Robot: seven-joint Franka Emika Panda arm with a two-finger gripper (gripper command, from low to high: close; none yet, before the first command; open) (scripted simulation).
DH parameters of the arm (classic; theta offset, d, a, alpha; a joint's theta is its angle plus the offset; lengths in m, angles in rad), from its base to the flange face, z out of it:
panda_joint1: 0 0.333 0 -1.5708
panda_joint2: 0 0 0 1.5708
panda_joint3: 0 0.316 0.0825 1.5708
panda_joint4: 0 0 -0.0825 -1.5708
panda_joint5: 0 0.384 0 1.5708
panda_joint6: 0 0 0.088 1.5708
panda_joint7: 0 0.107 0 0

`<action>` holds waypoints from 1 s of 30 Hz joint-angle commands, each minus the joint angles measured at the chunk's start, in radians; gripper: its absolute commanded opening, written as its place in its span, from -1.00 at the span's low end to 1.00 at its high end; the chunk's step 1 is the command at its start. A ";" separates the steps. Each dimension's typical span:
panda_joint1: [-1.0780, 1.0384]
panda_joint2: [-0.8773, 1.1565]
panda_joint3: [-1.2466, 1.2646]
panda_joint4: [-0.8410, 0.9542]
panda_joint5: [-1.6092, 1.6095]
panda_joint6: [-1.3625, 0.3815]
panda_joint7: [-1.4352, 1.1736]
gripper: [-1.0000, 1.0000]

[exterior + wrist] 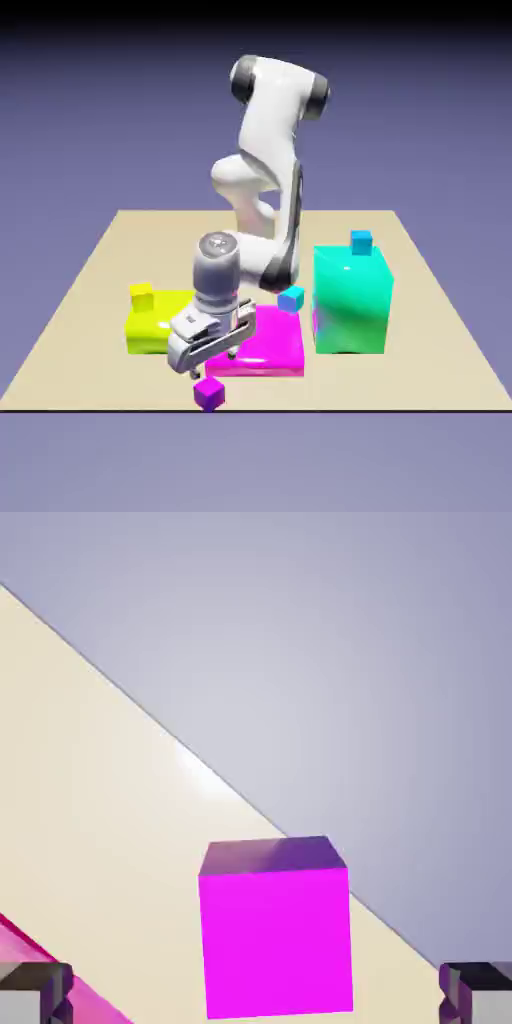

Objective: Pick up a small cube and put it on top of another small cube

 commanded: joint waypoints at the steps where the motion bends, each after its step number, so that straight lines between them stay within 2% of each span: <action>1: -0.026 0.036 0.030 0.007 0.027 0.030 -0.017 0.00; 5: -0.105 0.149 0.125 0.028 0.109 0.122 -0.071 0.00; 6: -0.105 0.149 0.125 0.028 0.109 0.122 -0.071 -1.00; 11: -0.003 0.004 0.003 0.001 0.003 0.003 -0.002 -1.00; 30: -0.339 -0.685 -0.106 -0.342 -0.671 -0.167 0.045 -1.00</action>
